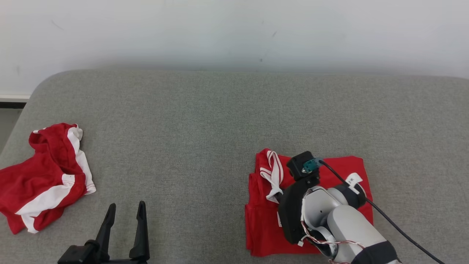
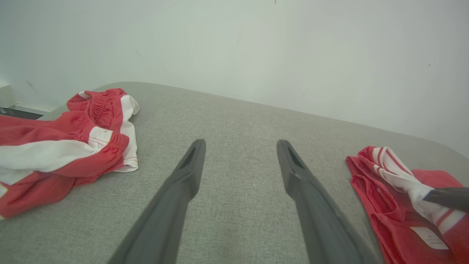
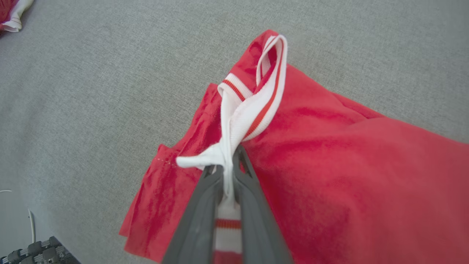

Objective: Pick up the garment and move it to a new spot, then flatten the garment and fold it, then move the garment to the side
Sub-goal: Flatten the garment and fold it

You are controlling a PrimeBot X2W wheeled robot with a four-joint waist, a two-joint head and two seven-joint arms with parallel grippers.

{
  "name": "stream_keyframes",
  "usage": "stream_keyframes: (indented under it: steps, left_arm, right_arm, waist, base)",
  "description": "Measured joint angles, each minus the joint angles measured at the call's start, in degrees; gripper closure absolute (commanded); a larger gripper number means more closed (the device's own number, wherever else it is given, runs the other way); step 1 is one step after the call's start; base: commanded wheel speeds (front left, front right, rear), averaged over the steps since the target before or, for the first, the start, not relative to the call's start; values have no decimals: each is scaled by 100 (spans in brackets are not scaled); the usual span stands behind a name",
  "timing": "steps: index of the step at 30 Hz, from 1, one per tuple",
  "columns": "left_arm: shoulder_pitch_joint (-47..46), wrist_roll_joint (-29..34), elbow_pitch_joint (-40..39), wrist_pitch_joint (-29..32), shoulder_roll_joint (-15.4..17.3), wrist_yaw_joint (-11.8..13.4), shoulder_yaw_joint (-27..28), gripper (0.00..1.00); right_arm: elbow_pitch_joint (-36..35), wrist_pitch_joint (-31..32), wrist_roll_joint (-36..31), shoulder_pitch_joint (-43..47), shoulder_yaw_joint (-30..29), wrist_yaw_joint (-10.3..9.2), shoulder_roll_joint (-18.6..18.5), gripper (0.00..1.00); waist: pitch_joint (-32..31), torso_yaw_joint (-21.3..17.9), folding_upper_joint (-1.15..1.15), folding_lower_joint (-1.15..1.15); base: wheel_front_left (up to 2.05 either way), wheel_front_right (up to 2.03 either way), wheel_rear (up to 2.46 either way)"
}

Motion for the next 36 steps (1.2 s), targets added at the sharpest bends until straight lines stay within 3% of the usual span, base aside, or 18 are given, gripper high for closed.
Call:
stream_keyframes:
  steps: [3, 5, 12, 17, 29, 36]
  left_arm:
    - [-7, -9, 18, 0, 0, -1, -2, 0]
    - [-17, -11, 30, 0, 0, -11, -4, 0]
    - [-5, -18, 100, 0, 0, -16, 26, 0]
    - [52, -25, 136, 0, 0, -18, 56, 0]
    - [213, -32, 198, 0, 1, -44, 86, 0]
    - [332, -44, 232, 0, 0, -18, 69, 0]
  right_arm:
    - [242, -104, 11, -137, 112, 0, 47, 100]
    - [352, -235, 40, -191, 116, 0, 56, 0]
    - [297, -1120, 1049, -265, 263, 0, 115, 0]
    - [243, -1909, 1241, -297, 125, 0, 123, 0]
    - [259, -3350, -478, 628, -1259, 0, -433, 0]
    - [-242, -3969, -992, 1628, -2132, 0, -272, 0]
  waist:
    - [30, 2, 0, 0]
    - [36, 4, 0, 0]
    - [-57, -31, 0, 1]
    - [-206, -106, 0, 1]
    - [-592, -354, 0, 0]
    - [-743, -471, 0, 0]
  base:
    - [0, 0, 0]
    - [0, 0, 0]
    - [0, 0, 0]
    - [0, 0, 0]
    - [0, 0, 0]
    - [0, 0, 0]
